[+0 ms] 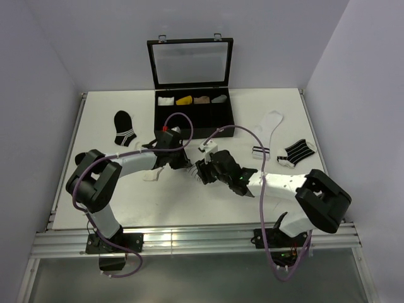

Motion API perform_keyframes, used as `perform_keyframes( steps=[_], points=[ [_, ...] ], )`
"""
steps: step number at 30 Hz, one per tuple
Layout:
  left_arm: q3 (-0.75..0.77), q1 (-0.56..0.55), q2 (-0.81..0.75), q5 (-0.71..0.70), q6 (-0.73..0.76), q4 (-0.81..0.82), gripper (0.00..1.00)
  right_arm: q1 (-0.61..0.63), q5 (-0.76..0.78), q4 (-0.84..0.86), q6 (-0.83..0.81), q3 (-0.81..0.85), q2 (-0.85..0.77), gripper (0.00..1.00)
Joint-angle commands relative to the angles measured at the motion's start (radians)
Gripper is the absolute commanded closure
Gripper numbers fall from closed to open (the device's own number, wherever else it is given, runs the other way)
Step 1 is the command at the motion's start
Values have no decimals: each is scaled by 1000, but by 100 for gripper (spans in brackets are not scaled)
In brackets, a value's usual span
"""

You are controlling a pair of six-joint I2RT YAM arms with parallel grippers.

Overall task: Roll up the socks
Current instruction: Roll the sock at the center of the board.

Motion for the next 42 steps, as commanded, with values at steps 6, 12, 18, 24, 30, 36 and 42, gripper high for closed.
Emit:
perform_keyframes(
  steps=[6,12,18,24,30,36,42],
  points=[
    [55,-7,39,6,58,-118,100,104,144,51,-118,90,100,37],
    [80,-7,58,17,69,-136,100,166,242,54,-192,117,166,35],
    [88,-7,55,25,78,-149,100,195,284,53,-218,156,242,36],
    [86,-5,59,36,84,-152,100,195,345,30,-212,189,314,36],
    [98,-7,61,40,100,-175,100,196,410,-26,-174,215,360,37],
    [135,-7,64,36,129,-225,100,196,430,-108,-132,256,421,40],
    [167,4,64,52,149,-268,99,195,450,-182,-69,287,476,48]
  ],
)
